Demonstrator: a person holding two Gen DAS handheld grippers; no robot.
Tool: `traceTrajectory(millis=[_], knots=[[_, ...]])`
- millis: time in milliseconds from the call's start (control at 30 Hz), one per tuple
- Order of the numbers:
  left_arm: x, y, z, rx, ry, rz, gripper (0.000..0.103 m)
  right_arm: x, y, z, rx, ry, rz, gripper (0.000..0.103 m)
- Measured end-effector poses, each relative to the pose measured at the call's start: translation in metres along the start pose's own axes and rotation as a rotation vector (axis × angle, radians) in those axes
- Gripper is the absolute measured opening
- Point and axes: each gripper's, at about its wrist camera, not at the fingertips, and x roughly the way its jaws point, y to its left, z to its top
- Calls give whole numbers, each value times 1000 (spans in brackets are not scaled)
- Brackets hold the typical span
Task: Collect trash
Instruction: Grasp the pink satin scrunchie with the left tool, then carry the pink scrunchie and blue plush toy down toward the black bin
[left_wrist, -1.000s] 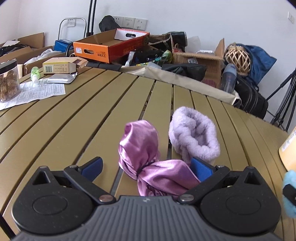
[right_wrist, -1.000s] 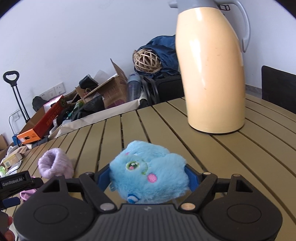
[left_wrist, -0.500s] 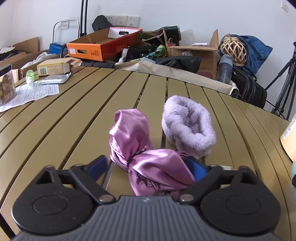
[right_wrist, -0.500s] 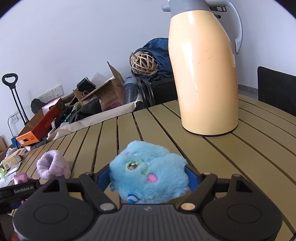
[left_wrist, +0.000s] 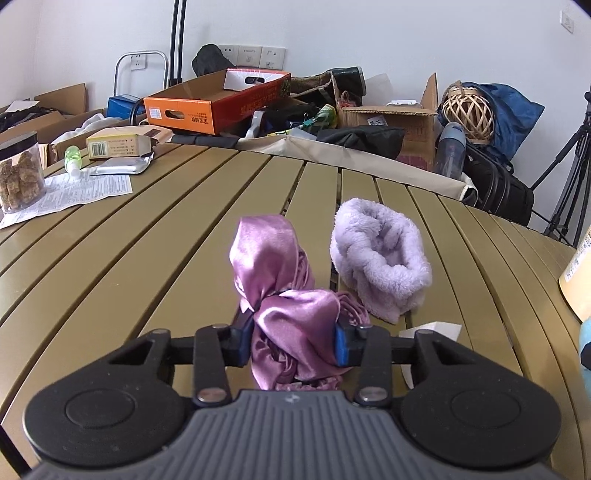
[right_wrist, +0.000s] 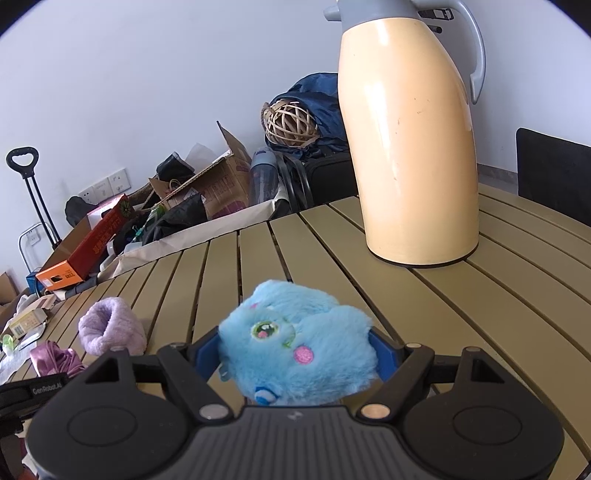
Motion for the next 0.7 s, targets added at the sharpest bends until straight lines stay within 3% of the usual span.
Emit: traceTrajectory(millis=[700], knots=[[-43,11,-3,9,-83,-77,38,-19,1,-6,9,-22,56,80]])
